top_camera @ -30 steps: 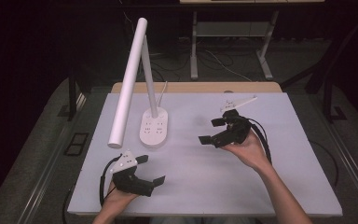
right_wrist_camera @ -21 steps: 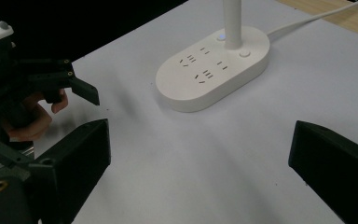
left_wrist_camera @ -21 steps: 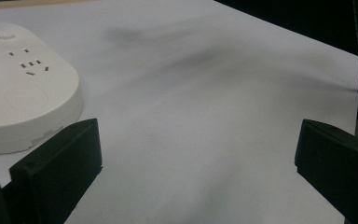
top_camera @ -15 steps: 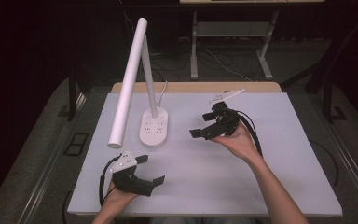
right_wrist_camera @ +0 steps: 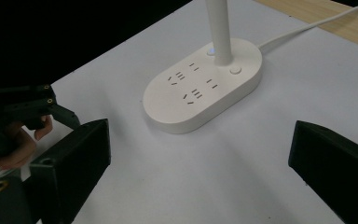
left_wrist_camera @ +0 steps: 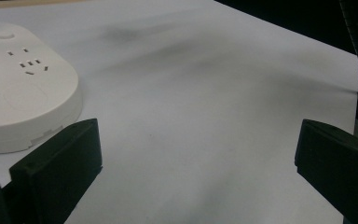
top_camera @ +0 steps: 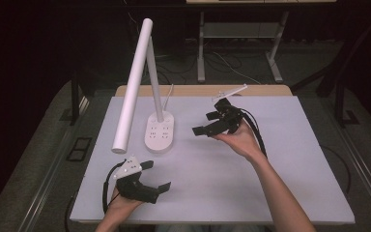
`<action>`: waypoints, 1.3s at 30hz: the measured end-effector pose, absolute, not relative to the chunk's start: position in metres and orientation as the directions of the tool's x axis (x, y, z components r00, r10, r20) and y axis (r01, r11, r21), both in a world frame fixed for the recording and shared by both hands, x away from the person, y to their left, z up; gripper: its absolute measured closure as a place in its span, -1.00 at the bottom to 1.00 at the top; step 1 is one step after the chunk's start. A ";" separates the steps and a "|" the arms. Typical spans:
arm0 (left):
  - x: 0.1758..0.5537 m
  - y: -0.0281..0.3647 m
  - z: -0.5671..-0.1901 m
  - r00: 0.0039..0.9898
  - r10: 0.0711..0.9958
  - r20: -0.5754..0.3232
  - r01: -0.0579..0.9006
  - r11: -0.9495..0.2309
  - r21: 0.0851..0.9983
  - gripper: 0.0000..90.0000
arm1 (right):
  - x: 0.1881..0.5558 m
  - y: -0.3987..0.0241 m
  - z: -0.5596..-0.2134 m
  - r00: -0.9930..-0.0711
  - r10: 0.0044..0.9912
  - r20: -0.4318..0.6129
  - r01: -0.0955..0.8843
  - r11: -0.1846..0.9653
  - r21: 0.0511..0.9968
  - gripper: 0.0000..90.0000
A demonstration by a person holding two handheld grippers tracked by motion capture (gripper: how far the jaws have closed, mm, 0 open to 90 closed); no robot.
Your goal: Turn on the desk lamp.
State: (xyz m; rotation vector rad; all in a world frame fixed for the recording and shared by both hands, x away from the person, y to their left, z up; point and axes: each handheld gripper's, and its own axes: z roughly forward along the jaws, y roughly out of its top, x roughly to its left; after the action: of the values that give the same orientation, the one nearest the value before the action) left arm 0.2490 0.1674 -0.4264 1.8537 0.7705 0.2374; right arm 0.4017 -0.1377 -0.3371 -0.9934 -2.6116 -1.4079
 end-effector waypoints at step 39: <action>0.249 0.169 -0.426 0.775 0.602 -0.192 0.394 -0.223 0.892 -1.00 | 0.465 -0.094 -0.365 -0.748 0.552 0.368 0.605 0.340 0.720 -0.85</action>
State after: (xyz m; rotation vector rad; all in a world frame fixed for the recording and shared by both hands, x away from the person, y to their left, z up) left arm 0.2490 0.1689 -0.4258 1.8490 0.7647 0.2322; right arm 0.4654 -0.0935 -0.3648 -1.0914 -2.5225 -1.3963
